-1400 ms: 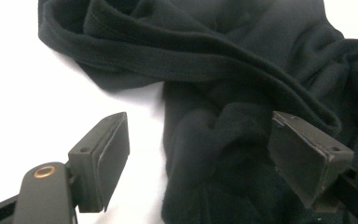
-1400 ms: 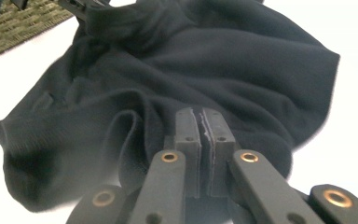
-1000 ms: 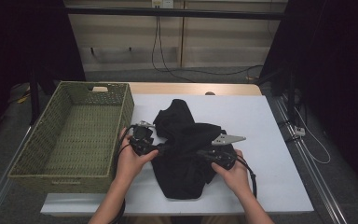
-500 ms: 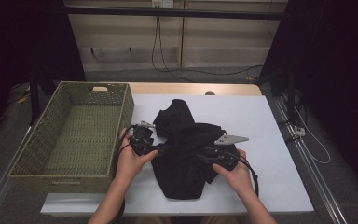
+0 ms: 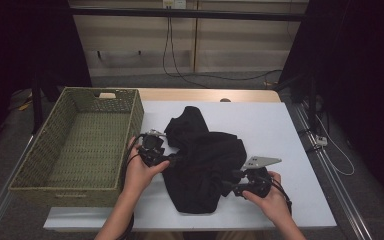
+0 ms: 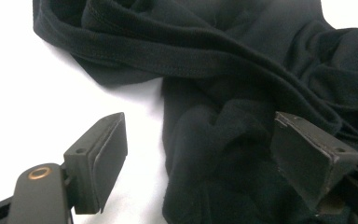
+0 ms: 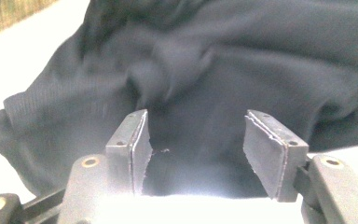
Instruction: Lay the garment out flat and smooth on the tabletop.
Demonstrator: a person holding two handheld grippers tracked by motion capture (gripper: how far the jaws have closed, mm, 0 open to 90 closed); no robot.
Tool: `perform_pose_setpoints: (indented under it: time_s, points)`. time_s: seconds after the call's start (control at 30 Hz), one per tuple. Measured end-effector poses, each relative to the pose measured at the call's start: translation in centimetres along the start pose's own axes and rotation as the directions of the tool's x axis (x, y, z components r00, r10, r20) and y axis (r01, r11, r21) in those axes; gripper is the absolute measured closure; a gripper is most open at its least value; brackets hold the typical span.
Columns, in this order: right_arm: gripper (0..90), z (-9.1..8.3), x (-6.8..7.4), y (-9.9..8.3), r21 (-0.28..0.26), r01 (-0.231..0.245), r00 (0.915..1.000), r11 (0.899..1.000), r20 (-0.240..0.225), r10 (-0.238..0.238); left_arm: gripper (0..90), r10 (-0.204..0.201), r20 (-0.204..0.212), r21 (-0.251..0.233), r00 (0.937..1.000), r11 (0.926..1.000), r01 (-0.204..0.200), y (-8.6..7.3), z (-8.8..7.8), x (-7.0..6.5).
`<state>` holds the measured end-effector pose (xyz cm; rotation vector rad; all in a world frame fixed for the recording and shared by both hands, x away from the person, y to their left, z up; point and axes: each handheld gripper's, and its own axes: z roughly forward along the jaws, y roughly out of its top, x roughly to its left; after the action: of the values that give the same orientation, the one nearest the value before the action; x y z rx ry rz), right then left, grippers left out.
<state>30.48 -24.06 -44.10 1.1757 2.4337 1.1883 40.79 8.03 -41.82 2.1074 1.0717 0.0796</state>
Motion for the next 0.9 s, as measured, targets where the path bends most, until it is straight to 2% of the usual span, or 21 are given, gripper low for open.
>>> perform_pose_setpoints:
  time_s: [0.1,0.17,0.2,0.23,0.27,0.3,0.37,0.43,0.53,0.6,0.7,0.77,0.9]
  points:
    - [45.5,1.1,0.6,-0.4,0.056,0.041,0.9991,0.998,-0.013,-0.041,19.4,-0.003,0.003,-0.005,1.0,1.0,0.003,0.0,-0.1,0.0]
    - [46.0,1.5,1.3,-0.5,0.061,0.093,0.9954,0.994,0.017,-0.094,19.4,0.002,-0.001,-0.002,1.0,1.0,-0.002,0.0,0.0,-0.1]
    - [49.9,1.5,1.6,-0.3,0.082,0.114,0.9924,0.99,0.037,-0.117,19.4,0.002,0.001,-0.002,1.0,1.0,-0.002,0.0,0.0,-0.1]
    - [61.7,1.5,1.7,-0.2,0.089,0.124,0.9911,0.988,0.037,-0.128,19.4,0.002,0.002,-0.002,1.0,1.0,-0.002,0.0,0.1,-0.1]
    - [75.7,1.4,1.8,-0.2,0.09,0.126,0.9915,0.988,0.021,-0.128,19.4,0.003,0.003,0.002,1.0,1.0,-0.003,0.0,0.2,-0.1]
    - [80.0,1.4,1.7,-0.2,0.086,0.126,0.9918,0.988,0.014,-0.127,19.4,0.003,0.002,0.006,1.0,1.0,-0.003,0.0,0.3,-0.1]
    - [86.4,1.3,1.4,-0.2,0.082,0.108,0.9941,0.991,-0.001,-0.108,19.4,0.005,-0.003,0.008,1.0,1.0,-0.005,0.0,0.4,-0.1]
    - [87.1,1.0,0.7,-0.1,0.09,0.08,0.9968,0.993,-0.014,-0.079,19.4,0.006,-0.004,0.007,1.0,1.0,-0.006,0.0,0.3,-0.1]
    - [87.5,-0.4,-0.5,0.0,0.043,0.029,0.9995,0.999,-0.015,-0.029,19.4,0.007,-0.004,0.0,1.0,1.0,-0.007,0.1,0.1,-0.1]
    - [87.8,-1.6,-1.2,0.2,-0.009,-0.007,0.9999,1.0,-0.014,0.006,19.4,0.007,-0.005,-0.001,1.0,1.0,-0.007,0.1,0.0,0.0]
    - [88.0,-2.8,-1.7,0.8,-0.095,-0.057,0.9979,0.994,-0.037,0.054,19.4,0.002,-0.007,0.0,1.0,1.0,-0.002,0.0,0.1,0.1]
    - [88.1,-2.9,-1.7,1.3,-0.128,-0.062,0.9976,0.99,-0.039,0.058,19.4,0.0,-0.007,0.002,1.0,1.0,0.0,0.0,0.1,0.0]
    - [88.2,-2.0,-1.3,3.1,-0.17,-0.05,0.9982,0.984,-0.041,0.044,19.4,0.0,-0.007,0.0,1.0,1.0,0.0,0.0,0.1,0.0]
